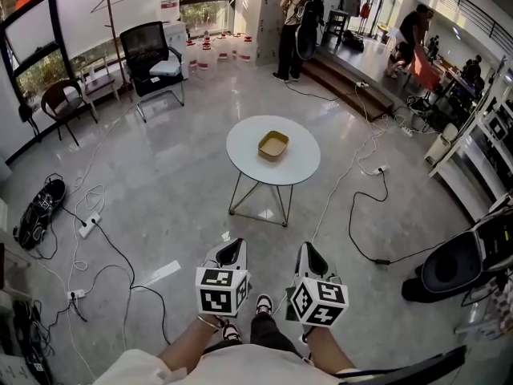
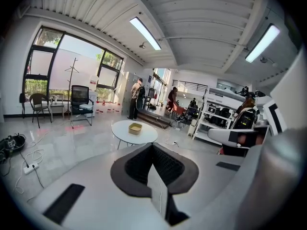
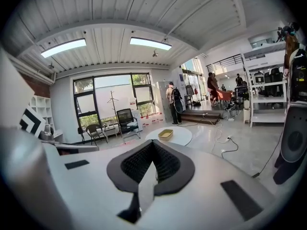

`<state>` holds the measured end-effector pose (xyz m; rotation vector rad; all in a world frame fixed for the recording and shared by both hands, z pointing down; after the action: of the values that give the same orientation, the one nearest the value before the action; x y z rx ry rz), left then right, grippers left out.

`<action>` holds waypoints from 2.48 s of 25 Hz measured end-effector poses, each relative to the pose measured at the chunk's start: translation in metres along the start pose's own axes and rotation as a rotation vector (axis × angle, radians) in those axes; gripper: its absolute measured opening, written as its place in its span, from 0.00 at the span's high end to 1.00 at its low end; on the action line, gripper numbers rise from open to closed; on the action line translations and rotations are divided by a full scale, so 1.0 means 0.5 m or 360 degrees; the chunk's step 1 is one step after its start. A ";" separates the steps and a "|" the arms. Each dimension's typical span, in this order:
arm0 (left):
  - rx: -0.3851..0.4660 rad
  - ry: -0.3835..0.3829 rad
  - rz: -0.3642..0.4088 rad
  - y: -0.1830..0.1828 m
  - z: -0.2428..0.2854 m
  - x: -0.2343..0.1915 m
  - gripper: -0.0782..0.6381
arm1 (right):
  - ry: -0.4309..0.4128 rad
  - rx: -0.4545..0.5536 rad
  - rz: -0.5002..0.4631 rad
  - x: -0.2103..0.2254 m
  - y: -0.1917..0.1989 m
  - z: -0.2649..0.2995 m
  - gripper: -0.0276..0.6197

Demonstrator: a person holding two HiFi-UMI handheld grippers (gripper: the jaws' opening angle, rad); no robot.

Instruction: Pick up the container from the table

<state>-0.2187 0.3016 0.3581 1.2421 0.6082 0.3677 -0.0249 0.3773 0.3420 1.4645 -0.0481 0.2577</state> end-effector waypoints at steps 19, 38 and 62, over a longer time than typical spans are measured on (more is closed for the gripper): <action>0.0029 -0.0078 -0.0013 -0.043 0.243 -0.006 0.87 | -0.0071 -0.0029 -0.0057 0.122 -0.048 0.242 0.92; 0.0063 -0.0177 0.0019 -0.087 0.408 -0.017 0.87 | -0.0100 -0.0049 -0.0037 0.208 -0.079 0.421 0.92; -0.0017 -0.0266 -0.0046 -0.053 0.461 -0.045 0.87 | -0.0105 -0.0193 -0.0011 0.251 -0.027 0.471 0.92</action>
<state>-0.0966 0.1043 0.3832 1.2385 0.4800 0.2401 0.1291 0.1620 0.3786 1.3523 -0.1102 0.1972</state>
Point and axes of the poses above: the fingertips, and each gripper's own axes: z forward along the fingers, x to its right, y out of its underside, the point moved 9 cm from there along -z, backward along the fingers, and after that the axes turned 13 degrees about x, right-handed, at the moved point
